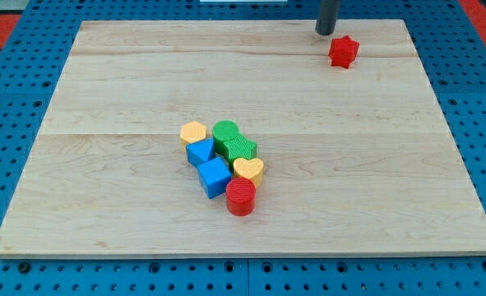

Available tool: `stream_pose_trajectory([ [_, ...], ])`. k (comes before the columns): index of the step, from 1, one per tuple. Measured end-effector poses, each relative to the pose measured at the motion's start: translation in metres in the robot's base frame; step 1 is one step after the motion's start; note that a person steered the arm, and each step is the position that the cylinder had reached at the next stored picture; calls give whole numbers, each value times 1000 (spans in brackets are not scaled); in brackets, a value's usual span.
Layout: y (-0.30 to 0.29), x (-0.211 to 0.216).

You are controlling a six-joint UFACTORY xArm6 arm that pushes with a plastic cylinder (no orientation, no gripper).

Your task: Move red star towards center

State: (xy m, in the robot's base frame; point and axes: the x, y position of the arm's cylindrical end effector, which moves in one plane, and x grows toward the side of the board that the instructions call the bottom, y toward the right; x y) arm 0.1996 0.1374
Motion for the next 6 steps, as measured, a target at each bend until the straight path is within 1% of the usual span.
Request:
stream_pose_trajectory([
  [1,51,-2],
  [2,86,22],
  [3,82,37],
  [6,29,66],
])
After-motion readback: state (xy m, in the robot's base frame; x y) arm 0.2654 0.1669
